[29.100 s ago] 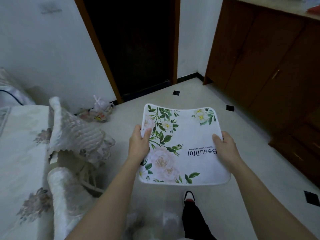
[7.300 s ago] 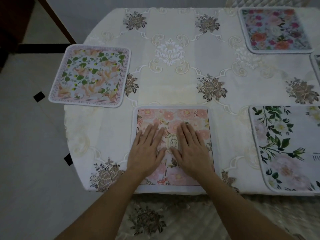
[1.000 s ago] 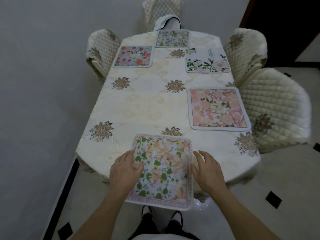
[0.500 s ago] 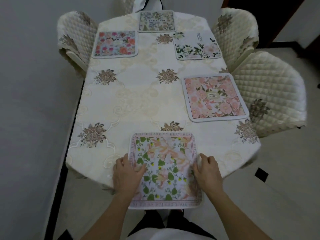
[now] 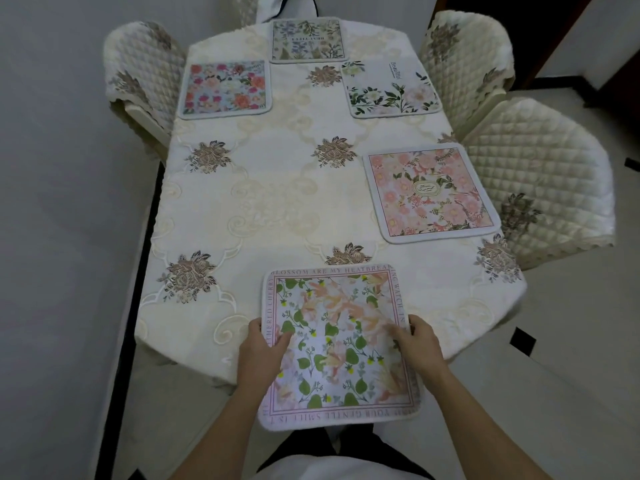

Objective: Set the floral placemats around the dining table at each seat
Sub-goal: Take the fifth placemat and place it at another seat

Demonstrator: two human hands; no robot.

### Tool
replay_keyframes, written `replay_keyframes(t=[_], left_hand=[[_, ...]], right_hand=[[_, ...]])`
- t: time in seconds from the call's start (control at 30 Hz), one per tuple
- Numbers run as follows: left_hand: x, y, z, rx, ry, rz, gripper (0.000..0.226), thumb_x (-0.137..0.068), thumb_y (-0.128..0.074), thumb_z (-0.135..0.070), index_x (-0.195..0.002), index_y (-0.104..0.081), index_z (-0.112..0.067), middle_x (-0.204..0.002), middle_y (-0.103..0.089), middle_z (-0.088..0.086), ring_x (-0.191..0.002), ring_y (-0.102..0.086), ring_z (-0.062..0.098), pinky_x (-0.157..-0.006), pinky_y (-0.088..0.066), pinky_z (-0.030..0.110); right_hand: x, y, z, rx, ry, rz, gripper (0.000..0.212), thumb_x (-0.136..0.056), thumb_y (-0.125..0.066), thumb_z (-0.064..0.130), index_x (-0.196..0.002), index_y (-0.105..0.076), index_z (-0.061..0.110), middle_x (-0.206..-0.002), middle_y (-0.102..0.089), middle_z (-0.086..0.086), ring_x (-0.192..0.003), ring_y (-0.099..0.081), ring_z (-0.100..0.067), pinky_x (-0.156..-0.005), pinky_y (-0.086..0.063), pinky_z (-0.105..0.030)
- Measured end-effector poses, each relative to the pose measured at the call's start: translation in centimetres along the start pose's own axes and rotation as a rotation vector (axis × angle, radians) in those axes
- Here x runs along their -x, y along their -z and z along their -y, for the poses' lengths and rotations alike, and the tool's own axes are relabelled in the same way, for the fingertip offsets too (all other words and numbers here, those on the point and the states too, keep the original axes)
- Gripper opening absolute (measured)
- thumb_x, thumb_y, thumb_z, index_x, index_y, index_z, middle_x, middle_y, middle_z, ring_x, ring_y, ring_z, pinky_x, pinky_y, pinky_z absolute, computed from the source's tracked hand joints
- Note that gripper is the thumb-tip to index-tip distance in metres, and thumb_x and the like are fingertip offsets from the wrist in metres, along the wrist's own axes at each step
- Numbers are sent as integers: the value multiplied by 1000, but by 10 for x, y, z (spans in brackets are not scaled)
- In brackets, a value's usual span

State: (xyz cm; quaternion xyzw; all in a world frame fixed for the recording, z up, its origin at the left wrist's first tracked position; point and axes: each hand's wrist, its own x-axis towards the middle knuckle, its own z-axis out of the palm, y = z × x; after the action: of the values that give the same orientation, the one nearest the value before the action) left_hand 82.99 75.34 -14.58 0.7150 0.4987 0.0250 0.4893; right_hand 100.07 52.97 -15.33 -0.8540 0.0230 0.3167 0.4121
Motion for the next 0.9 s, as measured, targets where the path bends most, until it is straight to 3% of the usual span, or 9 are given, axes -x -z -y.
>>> replay_keyframes(t=[0.1,0.17,0.3,0.43,0.5,0.6,0.7,0.8,0.9], left_hand=[[2,3,-2,117,-8,35,30,-90,-72,-18,-112,-51,-15,-95,-65,-10,-85,-64,8,-64,-47,16],[1,7,-7,177,-27,44,28,-91,-71,-16,-111,-51,-15,-98,-65,-12,-89,-65,6,-72,-52,22],[-5,20,-28,288,-88,28,23,-93,-69,-19,-109,-53,-17,-104,-69,-2,-93,-70,15,-74,-56,28],[-7,34,-59,362,-175,70,13,-97,-61,-18,-106,-53,-21,-103,-71,-3,-87,-73,12,-66,-58,24],[-5,38,-72,326,-241,129,12,-99,-58,-21,-109,-52,-24,-106,-71,-4,-89,-72,7,-67,-58,24],[-1,41,-88,335,-297,109,17,-98,-60,-27,-113,-53,-27,-110,-69,-6,-92,-70,0,-72,-59,24],[3,43,-102,402,-331,61,20,-96,-62,-25,-115,-56,-25,-112,-71,-4,-99,-71,9,-77,-61,31],[5,46,-115,441,-360,28,21,-96,-62,-22,-116,-56,-19,-110,-72,-1,-96,-72,12,-72,-61,28],[8,48,-121,470,-360,4,19,-95,-63,-23,-112,-55,-19,-108,-74,3,-94,-74,21,-76,-62,42]], right_hand=[[5,1,10,-99,37,60,17,-99,-59,27,-112,-62,15,-99,-70,2,-87,-66,-17,-68,-51,-28],[7,4,18,-164,43,74,14,-100,-58,24,-110,-62,15,-100,-71,0,-86,-68,-16,-67,-52,-28],[7,21,43,-288,68,53,13,-98,-61,18,-108,-65,10,-96,-75,-8,-77,-73,-21,-61,-57,-30],[7,46,72,-321,171,144,21,-99,-61,20,-118,-62,12,-105,-76,-7,-88,-76,-21,-70,-62,-35],[9,59,87,-282,226,208,34,-98,-62,30,-130,-56,19,-118,-73,-4,-99,-74,-20,-83,-61,-42],[15,73,104,-239,309,230,27,-100,-59,30,-127,-56,28,-115,-73,2,-98,-74,-16,-88,-60,-46],[21,84,117,-298,339,200,27,-99,-61,26,-126,-57,30,-111,-75,4,-93,-74,-14,-82,-60,-40],[25,95,124,-360,348,195,28,-99,-60,21,-127,-58,27,-109,-76,3,-95,-75,-17,-81,-61,-40],[25,100,128,-378,364,209,27,-100,-59,20,-125,-58,30,-109,-76,4,-96,-75,-19,-82,-61,-42]])
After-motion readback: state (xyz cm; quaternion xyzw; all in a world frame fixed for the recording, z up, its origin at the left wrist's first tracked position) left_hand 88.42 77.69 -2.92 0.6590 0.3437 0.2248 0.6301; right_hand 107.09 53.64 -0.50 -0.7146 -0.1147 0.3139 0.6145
